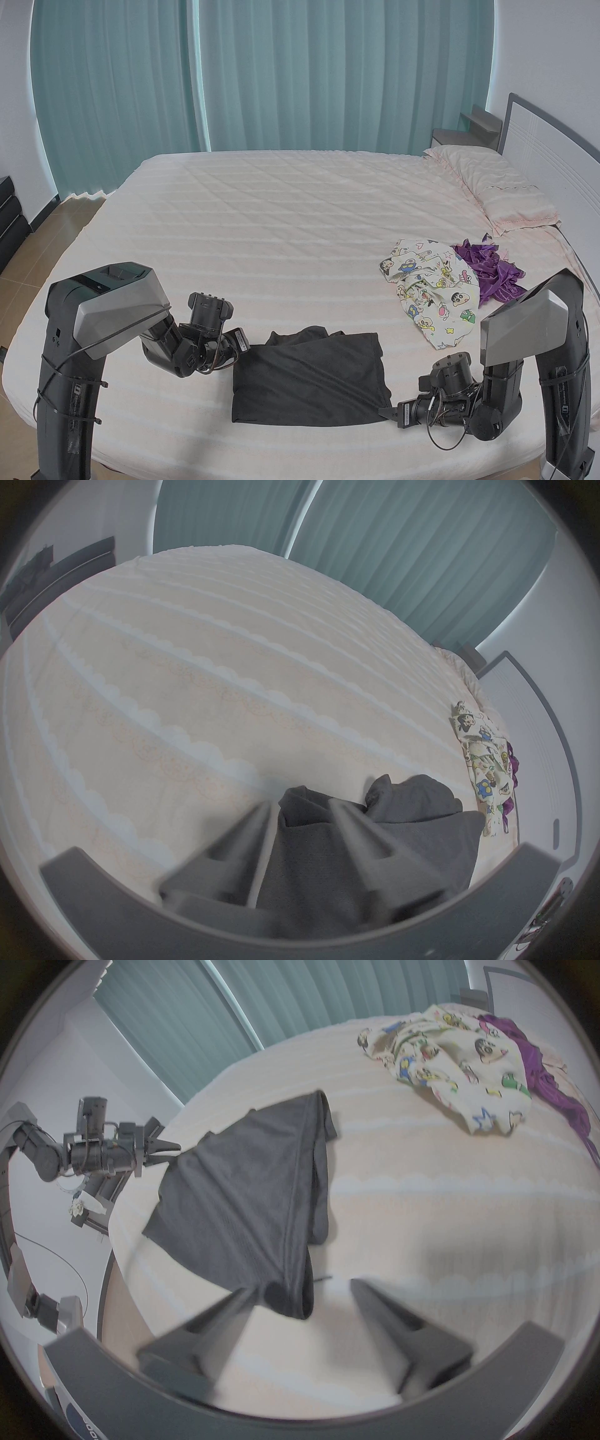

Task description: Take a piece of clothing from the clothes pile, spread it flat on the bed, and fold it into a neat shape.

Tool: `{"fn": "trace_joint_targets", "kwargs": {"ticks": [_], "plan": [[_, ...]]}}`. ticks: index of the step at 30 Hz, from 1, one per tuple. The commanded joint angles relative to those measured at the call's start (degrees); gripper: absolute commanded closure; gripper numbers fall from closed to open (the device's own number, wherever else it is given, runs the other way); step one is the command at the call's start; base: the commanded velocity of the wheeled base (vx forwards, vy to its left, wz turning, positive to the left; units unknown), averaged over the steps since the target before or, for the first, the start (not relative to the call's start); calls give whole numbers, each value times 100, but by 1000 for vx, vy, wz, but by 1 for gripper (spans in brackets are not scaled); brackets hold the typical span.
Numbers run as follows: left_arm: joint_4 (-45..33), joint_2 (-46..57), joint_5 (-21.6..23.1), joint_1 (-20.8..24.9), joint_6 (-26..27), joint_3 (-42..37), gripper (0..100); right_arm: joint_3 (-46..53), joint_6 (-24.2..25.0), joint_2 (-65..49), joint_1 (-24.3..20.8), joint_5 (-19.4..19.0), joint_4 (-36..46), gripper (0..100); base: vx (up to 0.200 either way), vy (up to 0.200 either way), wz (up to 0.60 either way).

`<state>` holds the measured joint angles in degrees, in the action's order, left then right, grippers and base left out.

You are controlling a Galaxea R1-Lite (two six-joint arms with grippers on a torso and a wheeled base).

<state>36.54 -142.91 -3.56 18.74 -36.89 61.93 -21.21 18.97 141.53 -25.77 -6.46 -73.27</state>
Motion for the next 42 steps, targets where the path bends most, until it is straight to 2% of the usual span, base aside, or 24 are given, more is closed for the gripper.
{"fn": "trace_joint_targets", "kwargs": {"ticks": [1, 4, 7, 8, 10, 12, 16, 20, 28, 33, 42], "plan": [[3, 53, 13, -28, -196, -5, 0, -243, 54, -319, 151, -13, -223, 0, 0, 0, 0], [-6, 325, 84, -204, -600, -146, 0, -709, 204, -469, 318, -57, -179, 0, 0, 0, 0], [12, 624, 356, -344, -741, -462, 0, -1254, 582, -372, 371, -57, -127, 0, 0, 0, 0], [38, 800, 681, -388, -750, -814, 0, -1711, 907, -187, 397, -57, 5, 0, 0, 0, 0], [135, 993, 1006, -406, -758, -1245, 0, -2212, 1118, 23, 415, -48, 260, 0, 0, 0, 0], [512, 1099, 1173, -406, -820, -1710, 0, -2678, 1276, 94, 512, -92, 656, 0, 0, 0, 0], [2033, 1143, 1200, -327, -1145, -2704, 0, -3715, 1355, 129, 661, -206, 1992, 0, 0, 0, 0], [3140, 1099, 1200, -248, -1207, -3240, 0, -4304, 1469, 217, 696, -242, 2818, 0, 0, 0, 0], [3272, 1011, 1200, -195, -1215, -3301, 0, -4646, 1487, 296, 600, -312, 3204, 0, 0, 0, 0], [3272, 1011, 1156, -195, -1224, -3301, 0, -5016, 1513, 674, 389, -48, 3442, 0, 0, 0, 0], [3281, 1002, 1156, -195, -1224, -3292, 0, -4989, 1522, 621, 397, 4, 3459, 0, 0, 0, 0]]}}
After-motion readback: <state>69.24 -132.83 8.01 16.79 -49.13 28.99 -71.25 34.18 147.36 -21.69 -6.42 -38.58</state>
